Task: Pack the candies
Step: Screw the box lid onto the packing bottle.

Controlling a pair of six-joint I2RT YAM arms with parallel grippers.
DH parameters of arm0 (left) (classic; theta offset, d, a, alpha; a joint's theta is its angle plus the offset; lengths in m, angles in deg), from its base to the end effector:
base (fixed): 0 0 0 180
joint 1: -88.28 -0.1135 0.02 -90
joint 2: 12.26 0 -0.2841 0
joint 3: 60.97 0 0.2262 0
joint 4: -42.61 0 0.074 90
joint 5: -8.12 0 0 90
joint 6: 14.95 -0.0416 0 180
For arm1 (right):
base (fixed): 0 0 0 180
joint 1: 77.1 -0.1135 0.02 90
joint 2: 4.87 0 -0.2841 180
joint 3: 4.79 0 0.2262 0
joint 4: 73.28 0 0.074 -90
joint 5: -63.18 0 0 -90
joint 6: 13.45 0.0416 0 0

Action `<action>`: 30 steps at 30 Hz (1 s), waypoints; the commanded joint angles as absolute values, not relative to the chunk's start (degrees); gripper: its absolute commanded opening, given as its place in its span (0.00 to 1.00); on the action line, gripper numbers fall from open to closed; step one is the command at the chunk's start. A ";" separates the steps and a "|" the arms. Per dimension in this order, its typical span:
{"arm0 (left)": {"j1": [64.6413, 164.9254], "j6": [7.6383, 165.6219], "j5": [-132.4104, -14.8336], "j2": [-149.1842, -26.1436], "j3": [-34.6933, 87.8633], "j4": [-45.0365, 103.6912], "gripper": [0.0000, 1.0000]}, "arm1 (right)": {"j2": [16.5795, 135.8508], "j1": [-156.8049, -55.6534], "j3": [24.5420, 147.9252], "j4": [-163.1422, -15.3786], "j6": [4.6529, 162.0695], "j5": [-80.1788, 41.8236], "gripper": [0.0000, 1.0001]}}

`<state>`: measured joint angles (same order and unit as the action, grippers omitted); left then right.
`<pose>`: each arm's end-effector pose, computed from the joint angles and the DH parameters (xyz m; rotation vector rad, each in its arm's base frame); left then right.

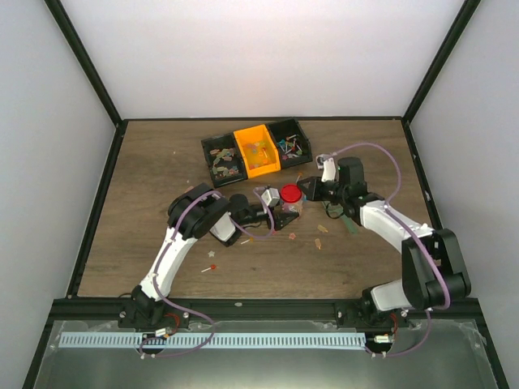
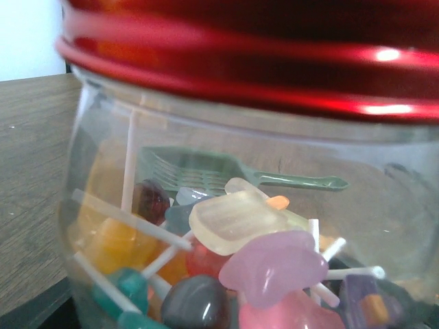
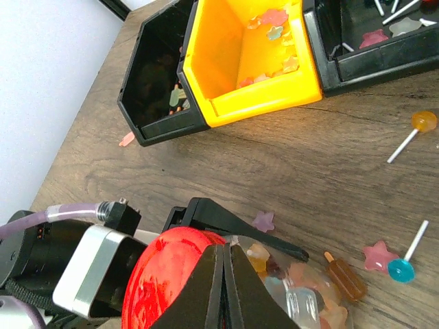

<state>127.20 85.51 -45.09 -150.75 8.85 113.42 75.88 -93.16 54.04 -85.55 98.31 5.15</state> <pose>0.3129 -0.2847 0.0951 0.9124 1.3903 -1.1566 0.2578 0.0971 0.2480 -0.2244 2.2179 0.9756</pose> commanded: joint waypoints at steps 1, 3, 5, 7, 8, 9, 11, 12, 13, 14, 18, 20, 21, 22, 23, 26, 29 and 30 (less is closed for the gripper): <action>125.83 90.72 -47.52 -153.91 9.34 105.19 0.66 | 74.31 -95.34 49.67 -92.20 99.71 9.88 0.01; 125.75 91.22 -47.37 -154.10 9.50 105.29 0.66 | 73.34 -95.79 48.64 -91.95 100.18 10.24 0.01; 125.70 91.63 -47.21 -154.25 9.60 105.45 0.66 | 72.36 -96.32 47.85 -91.87 100.66 10.44 0.01; 125.64 91.66 -47.11 -154.29 9.56 105.54 0.66 | 71.50 -96.95 46.90 -91.56 101.45 10.64 0.01; 125.64 91.66 -47.07 -154.24 9.59 105.56 0.66 | 71.03 -97.27 46.45 -91.31 101.91 10.77 0.01; 125.68 91.66 -47.00 -154.28 9.63 105.49 0.66 | 70.66 -97.65 46.16 -91.24 102.27 10.79 0.01; 125.68 91.54 -46.97 -154.24 9.68 105.52 0.66 | 69.82 -98.28 45.51 -91.16 102.95 10.64 0.01; 125.64 91.40 -46.93 -154.33 9.70 105.48 0.66 | 69.30 -98.46 45.22 -91.13 103.20 10.76 0.01; 125.64 91.33 -46.92 -154.29 9.70 105.38 0.66 | 68.80 -98.59 44.96 -91.20 103.44 10.96 0.01; 125.68 91.24 -46.90 -154.29 9.70 105.43 0.66 | 68.18 -98.55 44.77 -91.37 103.63 10.82 0.01; 125.64 90.65 -46.65 -154.29 9.60 105.06 0.66 | 65.69 -98.45 46.26 -94.25 103.21 7.76 0.01; 125.64 89.81 -46.56 -154.08 9.46 104.47 0.66 | 64.33 -97.60 47.46 -94.88 103.37 6.46 0.01; 125.65 89.35 -46.49 -153.97 9.44 103.95 0.66 | 63.72 -96.84 48.17 -94.92 103.60 6.37 0.01; 125.76 88.73 -46.51 -153.82 9.44 103.29 0.66 | 63.25 -95.99 48.91 -94.84 103.67 6.32 0.01; 125.80 87.93 -46.39 -153.64 9.44 102.54 0.66 | 62.94 -95.14 49.86 -94.72 103.65 6.38 0.01; 126.30 85.25 -46.89 -152.95 8.91 100.60 0.67 | 64.34 -93.27 53.70 -95.25 102.26 4.89 0.02; 127.17 83.50 -47.52 -152.41 8.12 100.34 0.67 | 68.65 -92.87 58.18 -96.36 100.35 2.78 0.11; 127.40 82.85 -47.86 -152.19 7.97 99.90 0.67 | 69.99 -92.92 59.17 -96.12 100.14 2.85 0.12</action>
